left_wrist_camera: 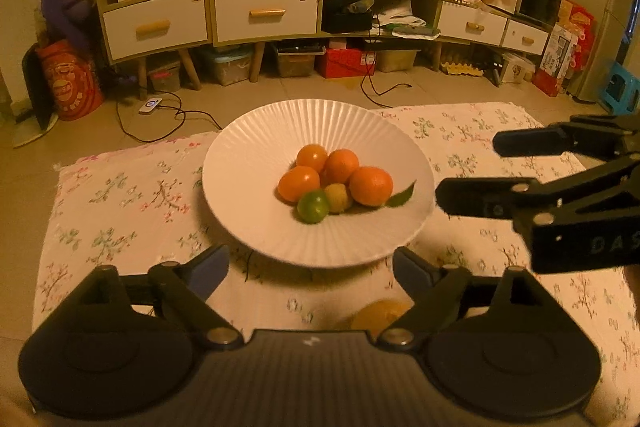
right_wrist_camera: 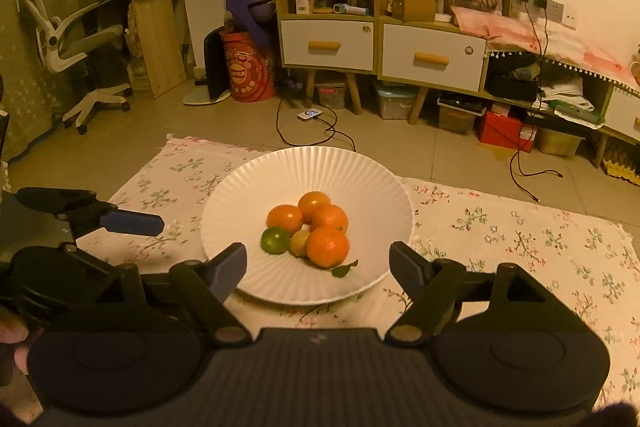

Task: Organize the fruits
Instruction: 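Move both open tools back from the plate to the fruit cluster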

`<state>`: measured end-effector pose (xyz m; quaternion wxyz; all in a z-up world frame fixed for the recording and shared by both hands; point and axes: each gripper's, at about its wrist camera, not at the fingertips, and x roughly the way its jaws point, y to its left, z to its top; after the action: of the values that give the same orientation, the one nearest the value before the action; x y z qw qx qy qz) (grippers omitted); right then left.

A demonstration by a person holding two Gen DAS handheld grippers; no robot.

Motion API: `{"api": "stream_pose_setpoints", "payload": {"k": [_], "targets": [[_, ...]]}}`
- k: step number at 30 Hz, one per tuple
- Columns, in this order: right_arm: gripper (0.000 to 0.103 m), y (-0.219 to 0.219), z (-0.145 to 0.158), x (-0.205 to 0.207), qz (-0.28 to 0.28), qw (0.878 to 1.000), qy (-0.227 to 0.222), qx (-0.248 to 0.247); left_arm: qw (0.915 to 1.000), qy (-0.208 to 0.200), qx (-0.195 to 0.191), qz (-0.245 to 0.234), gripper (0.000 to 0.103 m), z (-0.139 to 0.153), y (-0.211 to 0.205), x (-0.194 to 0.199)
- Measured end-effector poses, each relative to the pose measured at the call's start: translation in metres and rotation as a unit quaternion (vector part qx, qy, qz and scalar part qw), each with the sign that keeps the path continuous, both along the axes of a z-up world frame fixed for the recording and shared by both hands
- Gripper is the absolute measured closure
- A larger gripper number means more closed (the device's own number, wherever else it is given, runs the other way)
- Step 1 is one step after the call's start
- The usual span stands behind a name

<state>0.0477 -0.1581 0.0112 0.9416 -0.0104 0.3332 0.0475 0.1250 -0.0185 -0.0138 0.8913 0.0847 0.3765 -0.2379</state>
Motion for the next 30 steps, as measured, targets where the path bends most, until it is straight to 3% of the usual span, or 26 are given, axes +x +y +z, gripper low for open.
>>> {"api": "stream_pose_setpoints", "payload": {"k": [18, 30], "targets": [[0.012, 0.010, -0.004, -0.045, 0.007, 1.000, 0.023, 0.016, 0.9999, 0.003, 0.002, -0.010, 0.000, 0.003, 0.021, -0.049], [0.009, 0.008, -0.020, -0.064, -0.005, 1.000, 0.023, 0.012, 0.9998, 0.014, 0.005, -0.012, 0.000, -0.020, 0.042, -0.071]]}}
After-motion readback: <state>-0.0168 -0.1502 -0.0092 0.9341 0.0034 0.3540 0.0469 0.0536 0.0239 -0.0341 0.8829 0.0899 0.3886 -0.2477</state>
